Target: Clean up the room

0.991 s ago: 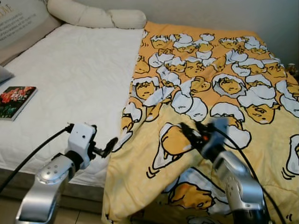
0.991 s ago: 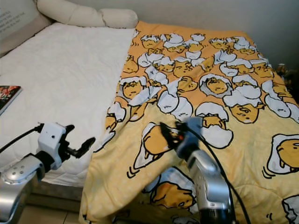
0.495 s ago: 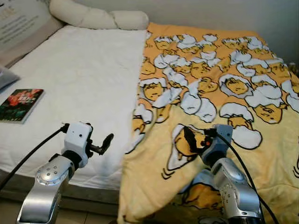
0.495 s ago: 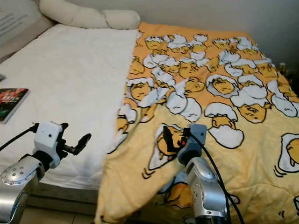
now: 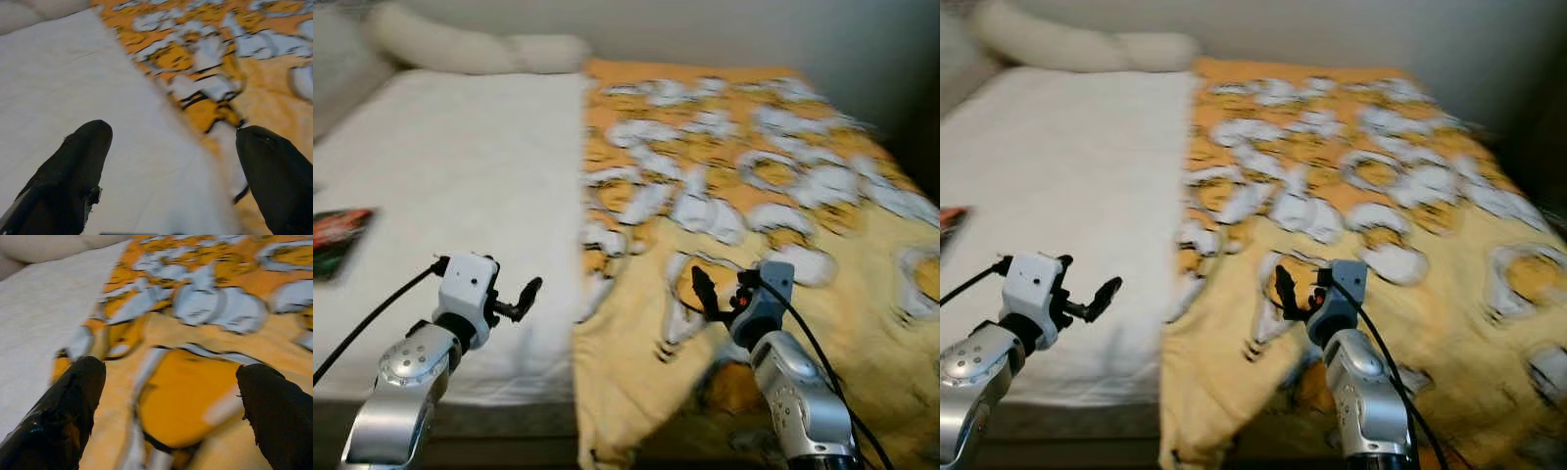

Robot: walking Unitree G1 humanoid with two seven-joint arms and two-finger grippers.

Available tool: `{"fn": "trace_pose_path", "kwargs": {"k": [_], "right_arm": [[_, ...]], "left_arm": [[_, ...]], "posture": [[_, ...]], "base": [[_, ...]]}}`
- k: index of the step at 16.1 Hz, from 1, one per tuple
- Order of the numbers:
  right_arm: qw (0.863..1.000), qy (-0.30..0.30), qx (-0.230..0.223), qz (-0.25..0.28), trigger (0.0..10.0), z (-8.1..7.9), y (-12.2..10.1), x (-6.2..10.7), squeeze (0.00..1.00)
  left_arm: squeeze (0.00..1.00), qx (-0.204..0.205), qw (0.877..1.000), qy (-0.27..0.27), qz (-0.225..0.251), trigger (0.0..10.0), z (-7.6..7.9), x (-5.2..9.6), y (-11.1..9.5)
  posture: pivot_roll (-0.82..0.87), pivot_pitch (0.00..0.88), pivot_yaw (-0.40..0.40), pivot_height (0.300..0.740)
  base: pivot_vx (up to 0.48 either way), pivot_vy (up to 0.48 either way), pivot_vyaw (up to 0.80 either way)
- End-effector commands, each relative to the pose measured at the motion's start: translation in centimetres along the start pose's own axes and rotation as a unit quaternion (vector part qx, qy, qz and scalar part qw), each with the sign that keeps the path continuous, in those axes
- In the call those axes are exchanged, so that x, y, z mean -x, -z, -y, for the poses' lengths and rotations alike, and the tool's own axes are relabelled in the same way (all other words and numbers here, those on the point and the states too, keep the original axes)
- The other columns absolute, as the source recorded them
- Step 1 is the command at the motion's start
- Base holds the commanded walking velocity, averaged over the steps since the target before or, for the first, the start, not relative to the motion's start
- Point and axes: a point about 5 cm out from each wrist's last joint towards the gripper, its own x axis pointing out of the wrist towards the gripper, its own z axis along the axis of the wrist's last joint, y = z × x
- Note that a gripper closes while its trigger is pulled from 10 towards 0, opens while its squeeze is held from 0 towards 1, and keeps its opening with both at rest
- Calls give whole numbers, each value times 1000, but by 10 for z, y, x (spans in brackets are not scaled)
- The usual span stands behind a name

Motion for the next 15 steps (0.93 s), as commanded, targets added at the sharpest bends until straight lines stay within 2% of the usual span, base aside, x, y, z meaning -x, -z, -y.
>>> {"fn": "trace_pose_path", "kwargs": {"k": [1, 12, 15], "right_arm": [[1000, 9, 9, 5, 10000, 3, -5, -3, 1000], [1000, 6, 10, 4, 10000, -2, -6, -7, 1000], [1000, 8, 7, 3, 10000, -1, -6, -8, 1000]], "left_arm": [[773, -2, 1000, -2, 2, 10000, -1, -1, -1], [773, -3, 1000, -5, 2, 10000, -4, -4, -1], [769, -4, 1000, -6, 2, 10000, -5, -4, -1]], "posture": [[89, 0, 11, 740], [92, 0, 15, 740], [91, 0, 18, 740]], "base": [[0, 307, 0], [0, 306, 0], [0, 320, -800]]}}
